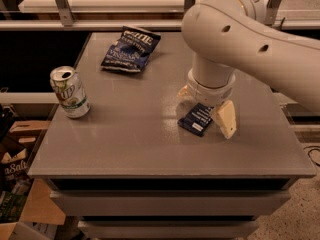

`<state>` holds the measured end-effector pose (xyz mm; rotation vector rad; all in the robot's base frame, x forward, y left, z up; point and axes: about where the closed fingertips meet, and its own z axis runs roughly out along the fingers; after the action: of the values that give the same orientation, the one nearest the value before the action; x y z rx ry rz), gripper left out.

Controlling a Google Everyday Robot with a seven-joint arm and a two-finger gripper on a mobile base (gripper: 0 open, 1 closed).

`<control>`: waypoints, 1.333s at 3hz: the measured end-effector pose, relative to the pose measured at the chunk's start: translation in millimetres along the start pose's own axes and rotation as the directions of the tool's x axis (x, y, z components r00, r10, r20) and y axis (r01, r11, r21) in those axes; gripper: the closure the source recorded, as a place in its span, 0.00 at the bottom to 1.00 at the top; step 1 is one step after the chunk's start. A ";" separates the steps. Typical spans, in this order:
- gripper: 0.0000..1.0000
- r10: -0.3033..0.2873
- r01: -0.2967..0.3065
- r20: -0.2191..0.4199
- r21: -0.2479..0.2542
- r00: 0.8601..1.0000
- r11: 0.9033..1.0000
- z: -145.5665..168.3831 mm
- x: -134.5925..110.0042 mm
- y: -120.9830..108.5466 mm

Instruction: Move rxbar blueberry near 7up can

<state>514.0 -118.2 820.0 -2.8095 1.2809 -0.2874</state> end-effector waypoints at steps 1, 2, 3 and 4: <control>0.41 -0.027 0.027 -0.007 -0.027 1.000 0.999 5.7 -1.4 -1.4; 0.64 -0.027 0.027 -0.007 -0.028 1.000 0.999 -2.3 -0.1 -2.3; 0.88 -0.028 0.027 -0.007 -0.028 1.000 0.999 -11.3 1.3 -3.4; 1.00 -0.028 0.028 -0.007 -0.028 1.000 0.999 -12.5 1.5 -3.6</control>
Offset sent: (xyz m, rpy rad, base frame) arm 0.0054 0.0029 -0.0121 -0.0819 0.0532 0.0639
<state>515.3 -116.4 832.9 -2.8538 1.2580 -0.2833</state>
